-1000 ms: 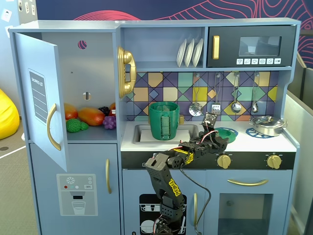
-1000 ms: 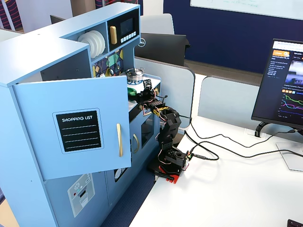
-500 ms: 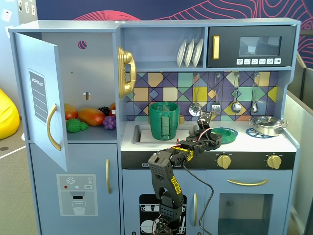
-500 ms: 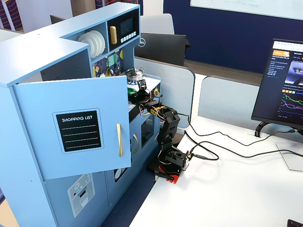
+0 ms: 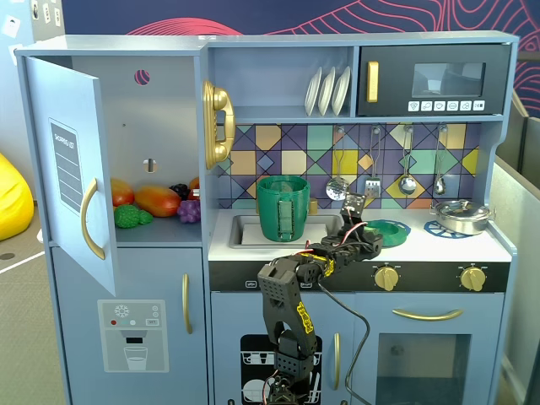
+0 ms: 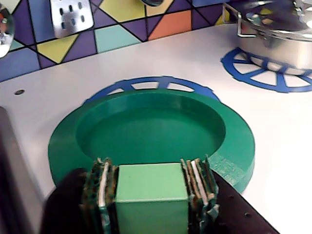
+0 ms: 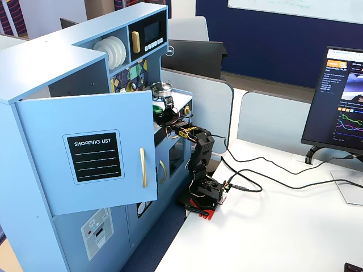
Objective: Pick up the lid from the counter and put it on the green recipient
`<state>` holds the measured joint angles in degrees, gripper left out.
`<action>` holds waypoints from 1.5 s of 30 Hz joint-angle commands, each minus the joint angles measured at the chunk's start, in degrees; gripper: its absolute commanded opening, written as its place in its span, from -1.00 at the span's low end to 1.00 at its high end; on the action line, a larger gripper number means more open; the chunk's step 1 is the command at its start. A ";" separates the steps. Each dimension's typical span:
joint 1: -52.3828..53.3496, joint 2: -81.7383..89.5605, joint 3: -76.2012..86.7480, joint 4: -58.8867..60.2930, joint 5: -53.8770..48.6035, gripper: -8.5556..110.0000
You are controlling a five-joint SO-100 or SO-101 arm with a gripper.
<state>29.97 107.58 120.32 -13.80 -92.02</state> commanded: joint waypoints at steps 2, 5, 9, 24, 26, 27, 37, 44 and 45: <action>-1.93 0.26 -3.16 -4.22 1.14 -0.86; -2.20 0.53 -2.64 -5.80 1.76 -0.86; -1.85 0.88 -2.81 -7.03 1.23 -0.86; -5.27 10.63 -24.96 14.06 4.22 -0.86; -7.47 11.78 -28.83 20.30 3.96 -0.86; -8.79 12.30 -30.23 22.32 3.78 -0.86; -23.64 12.66 -39.38 31.99 -2.37 -0.86; -27.95 12.39 -38.14 33.05 -5.01 -0.86; -28.04 12.39 -37.71 32.96 -4.92 -0.86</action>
<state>3.34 116.89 85.78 19.42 -96.06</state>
